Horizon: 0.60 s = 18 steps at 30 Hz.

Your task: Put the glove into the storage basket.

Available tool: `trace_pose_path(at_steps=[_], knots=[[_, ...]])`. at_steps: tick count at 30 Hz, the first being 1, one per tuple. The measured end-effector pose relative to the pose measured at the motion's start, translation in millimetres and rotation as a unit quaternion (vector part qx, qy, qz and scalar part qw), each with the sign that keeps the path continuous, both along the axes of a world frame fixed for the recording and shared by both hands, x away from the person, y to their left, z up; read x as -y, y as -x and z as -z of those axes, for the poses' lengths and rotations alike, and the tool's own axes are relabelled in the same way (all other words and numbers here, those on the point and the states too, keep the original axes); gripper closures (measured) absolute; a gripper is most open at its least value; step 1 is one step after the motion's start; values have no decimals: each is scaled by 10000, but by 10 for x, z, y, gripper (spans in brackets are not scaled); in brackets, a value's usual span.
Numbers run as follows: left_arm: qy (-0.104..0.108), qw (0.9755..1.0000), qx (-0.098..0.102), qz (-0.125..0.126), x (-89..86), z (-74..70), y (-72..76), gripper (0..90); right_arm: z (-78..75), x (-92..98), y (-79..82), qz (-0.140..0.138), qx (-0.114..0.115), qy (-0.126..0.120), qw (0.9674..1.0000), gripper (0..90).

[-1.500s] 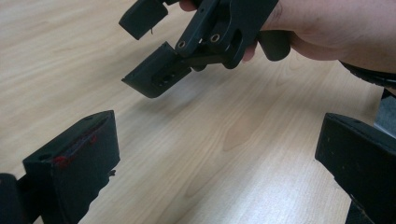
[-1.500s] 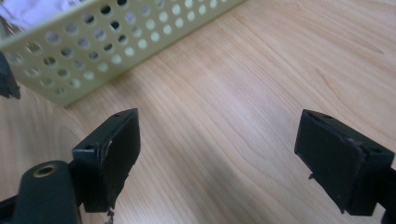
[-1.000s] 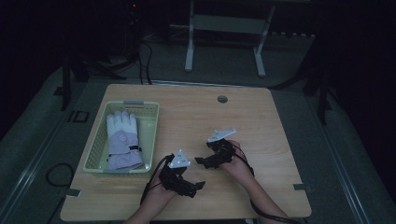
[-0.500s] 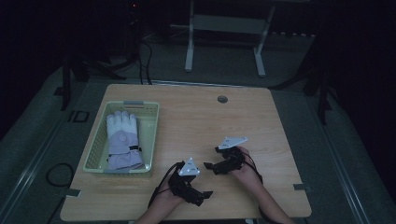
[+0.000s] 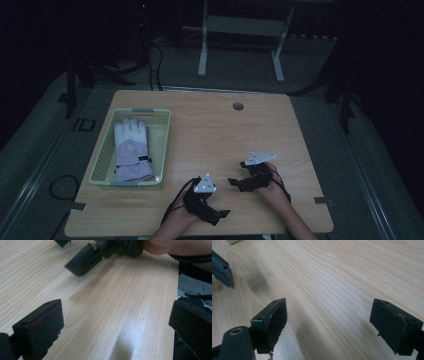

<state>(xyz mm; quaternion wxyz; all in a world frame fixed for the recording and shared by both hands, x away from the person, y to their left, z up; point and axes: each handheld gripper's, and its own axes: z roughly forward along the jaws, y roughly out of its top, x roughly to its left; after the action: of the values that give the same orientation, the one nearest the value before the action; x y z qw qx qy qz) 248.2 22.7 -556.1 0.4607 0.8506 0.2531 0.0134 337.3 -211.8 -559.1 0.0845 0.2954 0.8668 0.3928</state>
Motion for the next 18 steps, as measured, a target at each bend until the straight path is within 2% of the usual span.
trace_pose_path(at_steps=[4,10,13,18], knots=[[20,9999,-8,100,33,28,22,0,-10,68,6,22,-2,28,10000,143],[58,9999,11,149,35,59,30,0,-1,207,84,31,-16,-70,10000,140],[69,9999,-11,157,40,83,43,0,10,283,109,125,-15,-46,9999,140],[73,9998,39,178,56,94,77,0,11,343,150,154,8,-151,9998,139]])
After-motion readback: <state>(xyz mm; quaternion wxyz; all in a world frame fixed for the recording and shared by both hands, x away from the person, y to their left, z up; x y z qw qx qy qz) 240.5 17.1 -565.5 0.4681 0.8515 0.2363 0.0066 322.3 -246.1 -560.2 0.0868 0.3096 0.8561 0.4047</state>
